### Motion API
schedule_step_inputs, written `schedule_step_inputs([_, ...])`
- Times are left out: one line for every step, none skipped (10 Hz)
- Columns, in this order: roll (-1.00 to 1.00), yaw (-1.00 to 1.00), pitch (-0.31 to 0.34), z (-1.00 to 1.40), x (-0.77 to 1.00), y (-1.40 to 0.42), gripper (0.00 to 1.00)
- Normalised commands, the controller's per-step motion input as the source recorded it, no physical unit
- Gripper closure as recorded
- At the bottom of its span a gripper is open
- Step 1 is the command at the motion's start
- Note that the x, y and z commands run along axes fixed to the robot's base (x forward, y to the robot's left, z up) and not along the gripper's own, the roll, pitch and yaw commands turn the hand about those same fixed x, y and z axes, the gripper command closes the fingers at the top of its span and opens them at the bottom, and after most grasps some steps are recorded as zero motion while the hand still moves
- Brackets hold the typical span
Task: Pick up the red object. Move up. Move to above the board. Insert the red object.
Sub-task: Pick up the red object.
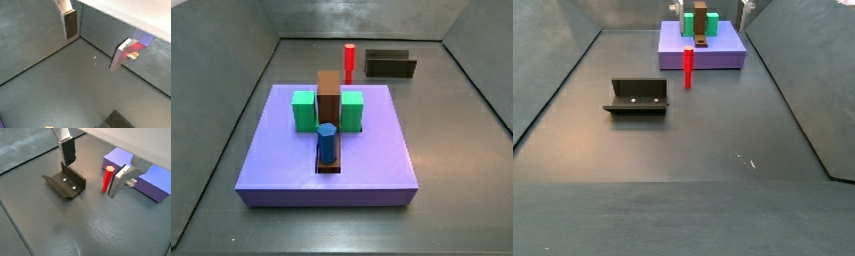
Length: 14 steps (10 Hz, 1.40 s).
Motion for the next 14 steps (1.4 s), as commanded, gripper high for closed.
schedule_step_inputs([0.00,0.00,0.000,0.00,0.00,-0.03,0.00])
schedule_step_inputs([0.00,-0.13,0.000,-0.17,0.36,-0.51,0.00])
schedule_step_inputs([0.02,-0.12,0.000,-0.21,0.52,-0.86,0.00])
schedule_step_inputs([0.00,-0.11,0.000,-0.19,0.55,-0.86,0.00])
schedule_step_inputs([0.00,-0.11,0.000,-0.19,0.57,-0.84,0.00])
schedule_step_inputs([0.00,-0.14,0.000,-0.21,0.55,-0.79,0.00])
schedule_step_inputs([-0.03,-0.14,0.000,-0.26,0.52,-0.65,0.00])
schedule_step_inputs([-0.04,-0.11,0.000,-0.27,0.47,-0.53,0.00])
schedule_step_inputs([-0.01,-0.03,0.000,-0.23,0.33,-0.31,0.00])
schedule_step_inputs([-0.03,-0.05,0.000,-0.27,0.28,-0.18,0.00])
schedule_step_inputs([0.00,0.00,0.000,-0.27,0.05,-0.05,0.00])
schedule_step_inputs([0.00,0.00,0.000,-0.29,-0.03,0.00,0.00])
schedule_step_inputs([0.00,0.00,0.000,-0.31,-0.23,0.00,0.00])
schedule_step_inputs([0.00,0.00,0.000,-0.31,-0.31,0.00,0.00])
